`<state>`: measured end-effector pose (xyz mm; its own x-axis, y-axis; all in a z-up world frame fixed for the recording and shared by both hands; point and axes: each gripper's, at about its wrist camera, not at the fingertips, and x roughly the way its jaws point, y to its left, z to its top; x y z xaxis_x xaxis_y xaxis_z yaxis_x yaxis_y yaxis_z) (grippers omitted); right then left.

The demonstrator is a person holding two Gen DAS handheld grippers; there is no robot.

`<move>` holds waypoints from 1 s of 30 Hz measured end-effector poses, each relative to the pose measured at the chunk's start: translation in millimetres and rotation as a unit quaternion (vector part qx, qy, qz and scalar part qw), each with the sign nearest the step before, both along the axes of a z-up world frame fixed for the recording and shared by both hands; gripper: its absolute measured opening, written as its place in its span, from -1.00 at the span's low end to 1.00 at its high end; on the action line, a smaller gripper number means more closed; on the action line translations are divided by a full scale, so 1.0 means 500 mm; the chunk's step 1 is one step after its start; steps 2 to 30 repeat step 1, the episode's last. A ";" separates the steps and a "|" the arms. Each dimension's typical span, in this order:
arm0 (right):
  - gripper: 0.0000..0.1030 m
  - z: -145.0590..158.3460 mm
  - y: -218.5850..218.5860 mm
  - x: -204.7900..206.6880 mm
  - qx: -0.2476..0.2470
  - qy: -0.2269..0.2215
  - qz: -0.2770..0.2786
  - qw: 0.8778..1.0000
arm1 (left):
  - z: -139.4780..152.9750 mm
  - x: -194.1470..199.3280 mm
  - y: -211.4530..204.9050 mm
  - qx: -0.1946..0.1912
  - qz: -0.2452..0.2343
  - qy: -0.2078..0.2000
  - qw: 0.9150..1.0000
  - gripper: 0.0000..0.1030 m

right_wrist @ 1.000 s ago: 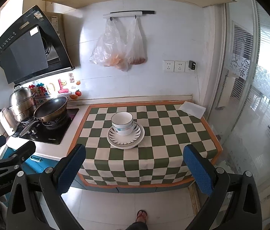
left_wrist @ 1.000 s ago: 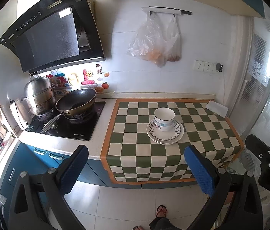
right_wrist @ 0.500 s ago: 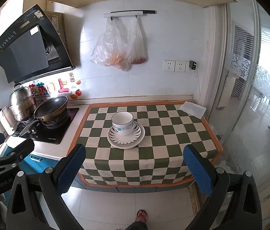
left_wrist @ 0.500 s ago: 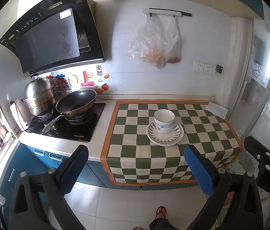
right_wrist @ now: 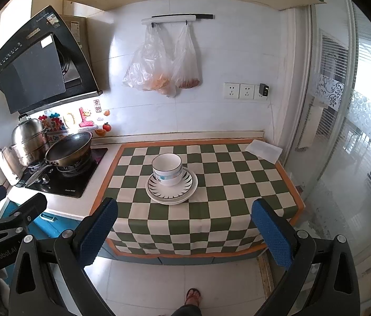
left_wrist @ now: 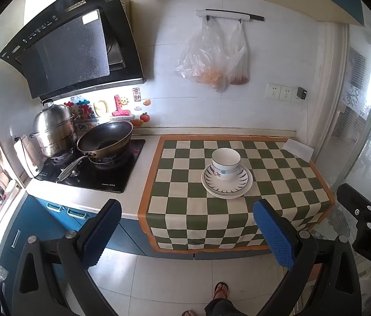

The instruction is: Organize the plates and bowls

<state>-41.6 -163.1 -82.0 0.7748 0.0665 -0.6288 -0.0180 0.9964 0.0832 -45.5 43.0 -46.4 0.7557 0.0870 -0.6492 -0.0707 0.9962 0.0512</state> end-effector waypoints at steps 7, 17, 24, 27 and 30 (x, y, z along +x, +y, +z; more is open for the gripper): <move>1.00 0.000 -0.001 0.000 -0.001 0.000 -0.001 1.000 | 0.000 -0.001 -0.001 -0.001 -0.001 0.001 1.000 0.99; 1.00 0.000 -0.001 0.000 -0.001 0.000 -0.001 1.000 | 0.000 -0.001 -0.001 -0.001 -0.001 0.001 1.000 0.99; 1.00 0.000 -0.001 0.000 -0.001 0.000 -0.001 1.000 | 0.000 -0.001 -0.001 -0.001 -0.001 0.001 1.000 0.99; 1.00 0.000 -0.001 0.000 -0.001 0.000 -0.001 1.000 | 0.000 -0.001 -0.001 -0.001 -0.001 0.001 1.000 0.99; 1.00 0.000 -0.001 0.000 -0.001 0.000 -0.001 1.000 | 0.000 -0.001 -0.001 -0.001 -0.001 0.001 1.000 0.99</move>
